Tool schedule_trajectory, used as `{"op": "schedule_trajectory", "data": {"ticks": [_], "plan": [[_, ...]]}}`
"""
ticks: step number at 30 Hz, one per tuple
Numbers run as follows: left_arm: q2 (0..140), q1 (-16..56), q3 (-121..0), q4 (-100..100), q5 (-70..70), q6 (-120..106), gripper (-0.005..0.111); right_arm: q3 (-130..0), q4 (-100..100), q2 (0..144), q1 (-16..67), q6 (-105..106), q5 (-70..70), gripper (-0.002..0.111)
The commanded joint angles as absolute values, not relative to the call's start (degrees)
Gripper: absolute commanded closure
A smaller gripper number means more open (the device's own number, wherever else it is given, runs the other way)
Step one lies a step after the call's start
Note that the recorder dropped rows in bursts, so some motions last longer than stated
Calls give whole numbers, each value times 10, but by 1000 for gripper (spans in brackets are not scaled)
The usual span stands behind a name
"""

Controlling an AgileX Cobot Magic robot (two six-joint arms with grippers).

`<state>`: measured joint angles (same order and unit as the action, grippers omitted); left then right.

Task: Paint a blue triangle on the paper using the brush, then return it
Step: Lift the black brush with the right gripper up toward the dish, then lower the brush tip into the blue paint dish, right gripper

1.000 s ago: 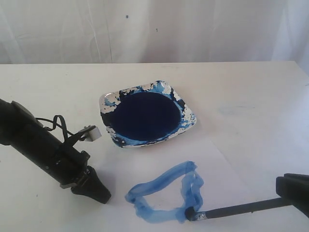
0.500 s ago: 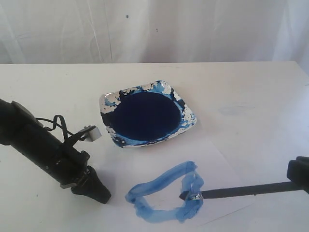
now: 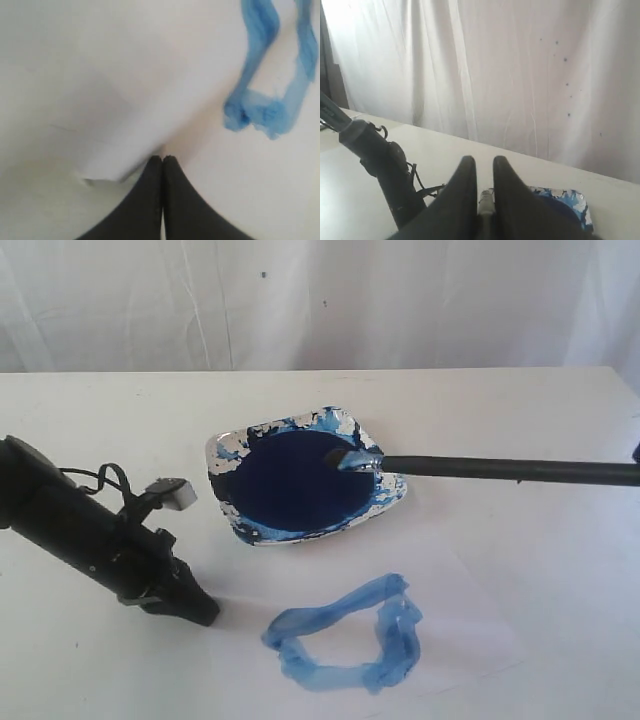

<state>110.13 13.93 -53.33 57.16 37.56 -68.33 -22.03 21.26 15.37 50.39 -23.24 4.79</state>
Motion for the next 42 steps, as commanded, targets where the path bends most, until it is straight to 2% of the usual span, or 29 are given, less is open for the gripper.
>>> {"op": "schedule_trajectory", "data": {"ticks": [1, 8, 14, 19, 28, 32, 42], "plan": [[1077, 119, -531, 586, 313, -675, 107, -222, 226, 192, 482, -264, 21, 108], [1036, 114, -531, 595, 375, -670, 107, -222, 160, 290, 421, -254, -136, 108], [977, 114, -531, 596, 388, -649, 107, -222, -180, 404, 378, -54, -284, 108], [918, 114, -527, 603, 343, -625, 107, -222, -334, 508, 378, -63, -367, 108], [834, 114, -471, 685, 225, -612, 107, -223, -335, 724, 378, -265, -501, 108], [830, 114, -467, 685, 225, -612, 107, -240, -262, 782, 378, -396, -499, 108], [829, 114, -467, 681, 258, -612, 107, -280, -247, 873, 377, -492, -487, 108]]}}
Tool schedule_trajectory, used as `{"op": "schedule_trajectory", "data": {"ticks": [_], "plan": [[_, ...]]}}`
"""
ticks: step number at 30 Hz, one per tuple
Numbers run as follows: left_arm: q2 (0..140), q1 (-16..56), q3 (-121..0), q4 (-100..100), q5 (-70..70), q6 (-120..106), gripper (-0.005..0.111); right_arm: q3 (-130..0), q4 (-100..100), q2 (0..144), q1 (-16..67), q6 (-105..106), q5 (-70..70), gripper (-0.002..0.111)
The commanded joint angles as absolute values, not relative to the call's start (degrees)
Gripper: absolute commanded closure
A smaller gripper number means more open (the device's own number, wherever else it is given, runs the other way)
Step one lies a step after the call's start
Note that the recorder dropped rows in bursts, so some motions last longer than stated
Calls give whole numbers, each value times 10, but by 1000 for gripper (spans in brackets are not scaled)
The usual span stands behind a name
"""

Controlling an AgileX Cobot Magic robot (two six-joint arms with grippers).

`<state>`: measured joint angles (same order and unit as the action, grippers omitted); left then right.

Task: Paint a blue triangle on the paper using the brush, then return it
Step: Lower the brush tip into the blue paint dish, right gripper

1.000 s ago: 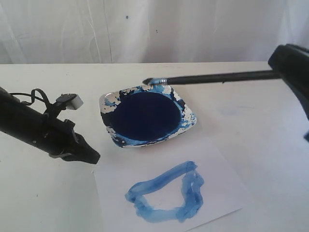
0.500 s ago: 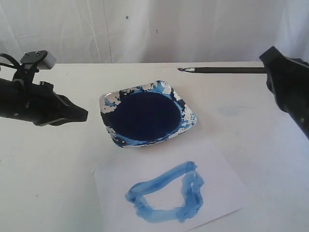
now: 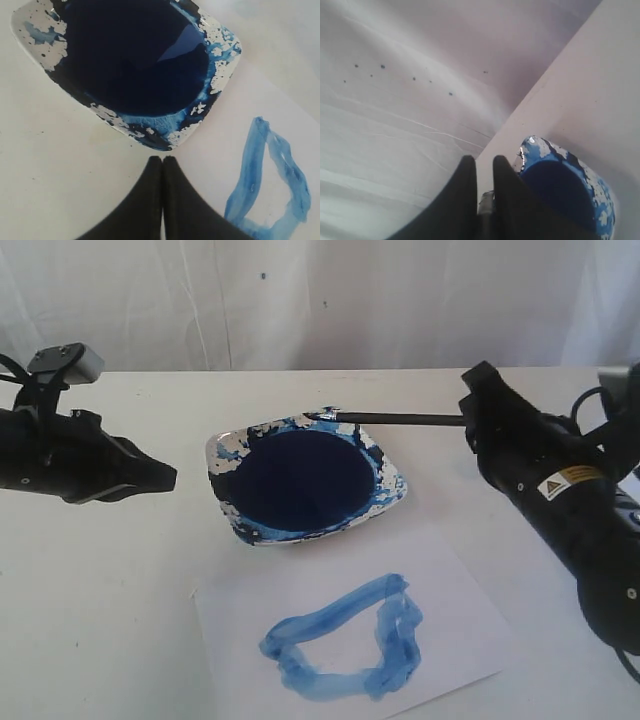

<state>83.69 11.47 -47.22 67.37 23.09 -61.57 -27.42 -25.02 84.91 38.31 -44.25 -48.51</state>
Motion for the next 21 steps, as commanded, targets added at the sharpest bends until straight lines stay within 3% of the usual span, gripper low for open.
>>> {"op": "schedule_trajectory", "data": {"ticks": [1, 21], "plan": [[829, 114, -467, 681, 260, -612, 107, -280, -243, 881, 377, -521, -487, 108], [829, 114, -467, 593, 270, -530, 107, -280, -224, 976, 377, -660, -494, 108]]}}
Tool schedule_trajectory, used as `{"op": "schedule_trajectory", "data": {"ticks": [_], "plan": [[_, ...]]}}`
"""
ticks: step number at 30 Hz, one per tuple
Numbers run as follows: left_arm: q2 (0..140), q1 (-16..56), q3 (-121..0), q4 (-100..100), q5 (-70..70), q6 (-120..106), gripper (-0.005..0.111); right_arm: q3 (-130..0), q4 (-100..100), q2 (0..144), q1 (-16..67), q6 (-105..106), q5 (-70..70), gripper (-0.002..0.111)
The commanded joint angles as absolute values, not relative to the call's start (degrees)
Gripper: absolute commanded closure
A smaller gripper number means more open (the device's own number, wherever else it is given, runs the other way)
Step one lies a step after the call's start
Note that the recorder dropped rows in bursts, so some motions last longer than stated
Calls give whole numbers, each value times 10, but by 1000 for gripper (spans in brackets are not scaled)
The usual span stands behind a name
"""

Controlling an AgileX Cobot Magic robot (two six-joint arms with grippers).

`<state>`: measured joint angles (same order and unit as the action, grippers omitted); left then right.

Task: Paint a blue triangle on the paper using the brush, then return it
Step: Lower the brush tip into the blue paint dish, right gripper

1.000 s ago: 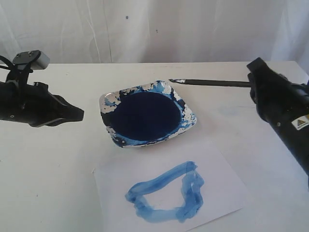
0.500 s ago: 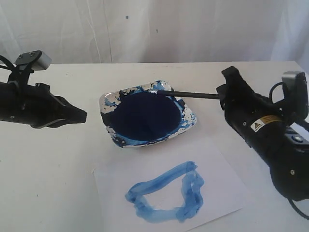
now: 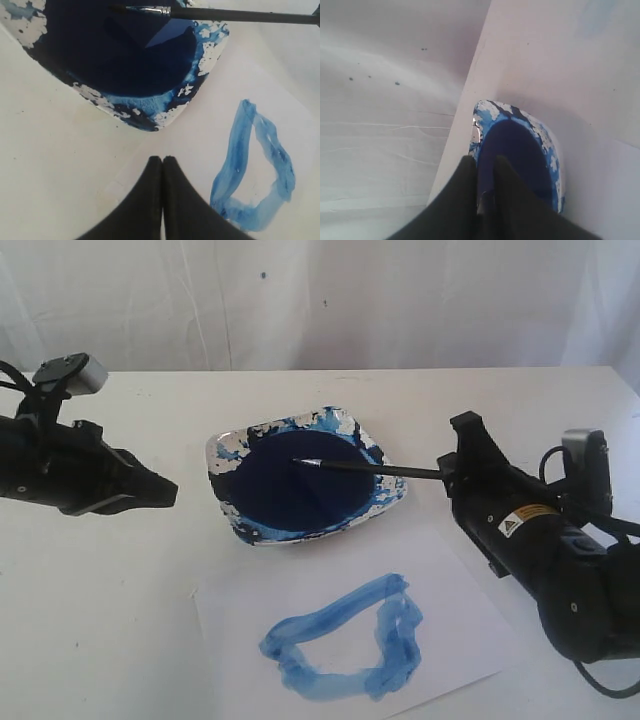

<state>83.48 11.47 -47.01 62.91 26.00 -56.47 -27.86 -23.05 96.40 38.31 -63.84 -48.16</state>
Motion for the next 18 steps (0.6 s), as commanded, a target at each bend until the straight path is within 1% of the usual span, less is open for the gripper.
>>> {"op": "schedule_trajectory", "data": {"ticks": [1, 18], "plan": [[829, 114, -467, 584, 268, -520, 107, -280, -224, 977, 377, -663, -494, 108], [829, 114, -467, 561, 272, -507, 107, -293, -225, 1008, 377, -716, -508, 108]]}}
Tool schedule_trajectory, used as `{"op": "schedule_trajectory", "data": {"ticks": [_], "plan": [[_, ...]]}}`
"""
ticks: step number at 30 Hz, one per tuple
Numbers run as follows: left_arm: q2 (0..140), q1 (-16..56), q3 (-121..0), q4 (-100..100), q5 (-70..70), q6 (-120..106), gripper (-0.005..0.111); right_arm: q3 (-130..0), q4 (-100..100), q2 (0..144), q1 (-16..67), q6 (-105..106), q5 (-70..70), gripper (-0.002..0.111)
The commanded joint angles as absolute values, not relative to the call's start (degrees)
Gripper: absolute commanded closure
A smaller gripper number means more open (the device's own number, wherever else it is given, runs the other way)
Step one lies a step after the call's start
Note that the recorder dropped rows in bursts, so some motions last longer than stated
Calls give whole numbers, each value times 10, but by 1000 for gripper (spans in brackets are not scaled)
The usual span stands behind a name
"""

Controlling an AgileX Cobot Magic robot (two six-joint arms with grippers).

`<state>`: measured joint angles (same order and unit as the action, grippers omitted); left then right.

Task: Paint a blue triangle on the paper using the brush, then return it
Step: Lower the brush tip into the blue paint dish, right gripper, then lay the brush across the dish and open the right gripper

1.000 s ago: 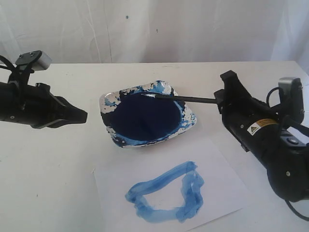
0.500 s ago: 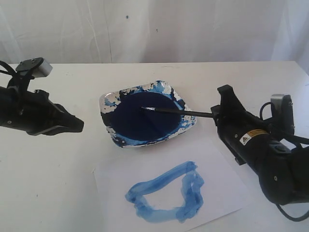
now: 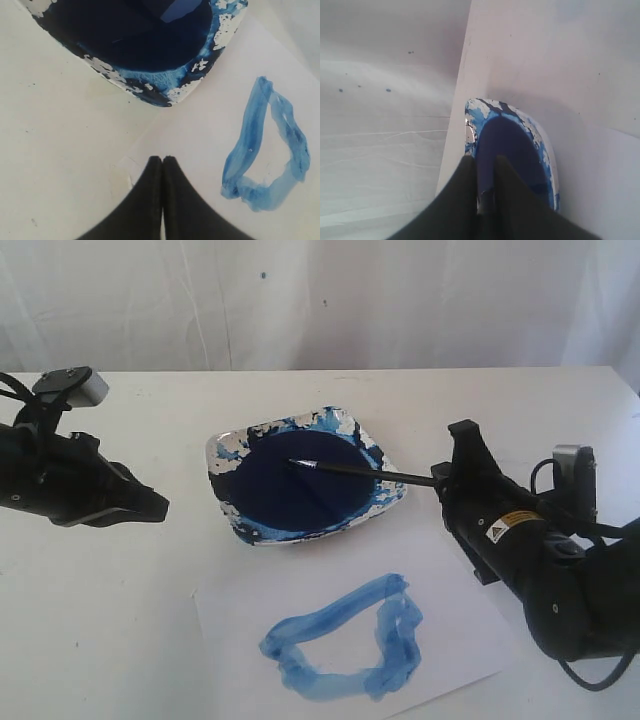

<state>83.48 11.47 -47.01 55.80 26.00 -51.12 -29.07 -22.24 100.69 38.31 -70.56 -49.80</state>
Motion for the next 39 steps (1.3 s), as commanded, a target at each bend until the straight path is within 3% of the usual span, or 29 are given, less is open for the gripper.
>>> {"op": "schedule_trajectory", "data": {"ticks": [1, 17, 25, 39], "plan": [[829, 114, -467, 561, 272, -507, 107, -293, -225, 1008, 377, -724, -508, 108], [829, 114, -467, 561, 282, -507, 107, -293, -226, 1008, 377, -736, -456, 108], [829, 114, -467, 561, 287, -507, 107, -293, -230, 1008, 377, -737, -460, 86], [829, 114, -467, 561, 293, -507, 107, -293, -235, 1008, 377, -737, -445, 85]]}}
